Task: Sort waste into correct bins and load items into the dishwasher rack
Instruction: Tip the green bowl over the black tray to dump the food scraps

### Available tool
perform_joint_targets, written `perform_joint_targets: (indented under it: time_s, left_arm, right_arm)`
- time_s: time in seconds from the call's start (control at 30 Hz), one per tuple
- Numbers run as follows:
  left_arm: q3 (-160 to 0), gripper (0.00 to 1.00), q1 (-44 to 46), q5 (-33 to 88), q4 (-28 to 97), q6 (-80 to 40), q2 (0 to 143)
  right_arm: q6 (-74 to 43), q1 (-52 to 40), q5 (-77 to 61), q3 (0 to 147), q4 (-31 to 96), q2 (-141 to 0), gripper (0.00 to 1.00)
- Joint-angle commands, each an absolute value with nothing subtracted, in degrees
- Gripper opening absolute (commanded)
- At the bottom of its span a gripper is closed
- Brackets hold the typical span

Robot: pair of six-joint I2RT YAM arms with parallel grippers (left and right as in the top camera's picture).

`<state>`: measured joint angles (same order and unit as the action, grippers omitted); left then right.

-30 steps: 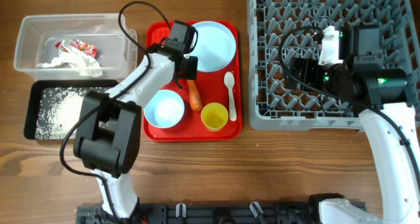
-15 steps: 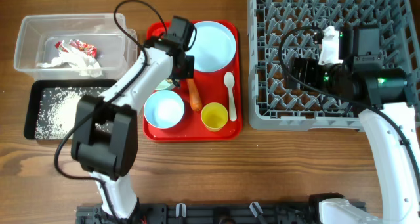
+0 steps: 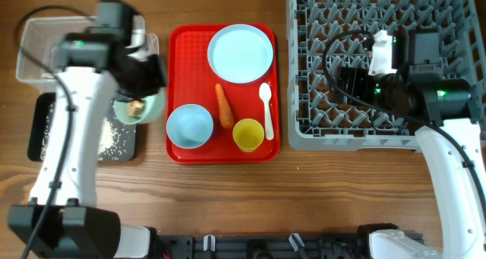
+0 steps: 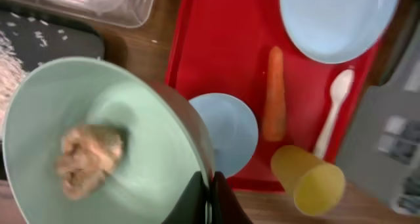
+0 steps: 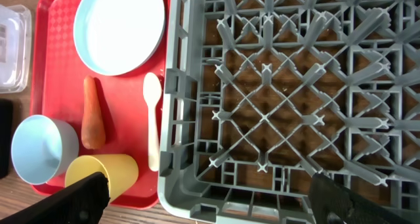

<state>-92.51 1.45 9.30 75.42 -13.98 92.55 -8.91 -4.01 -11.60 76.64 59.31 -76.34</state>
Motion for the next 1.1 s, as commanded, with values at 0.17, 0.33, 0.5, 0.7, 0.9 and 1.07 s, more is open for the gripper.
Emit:
perform_joint_targets:
  time_s: [0.17,0.33,0.5,0.7,0.9,1.07]
  left_arm:
    - [-85.4,0.04,-27.9,51.1,72.7,10.7,93.2]
    - [-79.9,0.04,-37.1,63.4,72.6,19.8,98.7]
    - [-77.1,0.04,-42.8,74.8,73.1,23.6,108.0]
    - [-77.1,0.04,-45.2,80.3,74.9,23.6,112.0]
    - [-77.1,0.04,-45.2,87.2,77.2,23.6,112.0]
    - [-77.1,0.04,-46.0,87.6,82.7,23.6,112.0]
  right_arm:
    - [-9.0,-3.9,-12.1,77.2,59.2,-76.9,1.00]
    - [-9.2,-3.9,-12.1,77.2,59.3,-76.9,1.00]
    - [-9.1,-3.9,-12.1,77.2,59.9,-76.9,1.00]
    - [-9.2,-3.9,-12.1,77.2,60.7,-76.9,1.00]
    - [-9.1,-3.9,-12.1,77.2,60.8,-76.9,1.00]
    - [-9.1,-3.9,-12.1,77.2,62.5,-76.9,1.00]
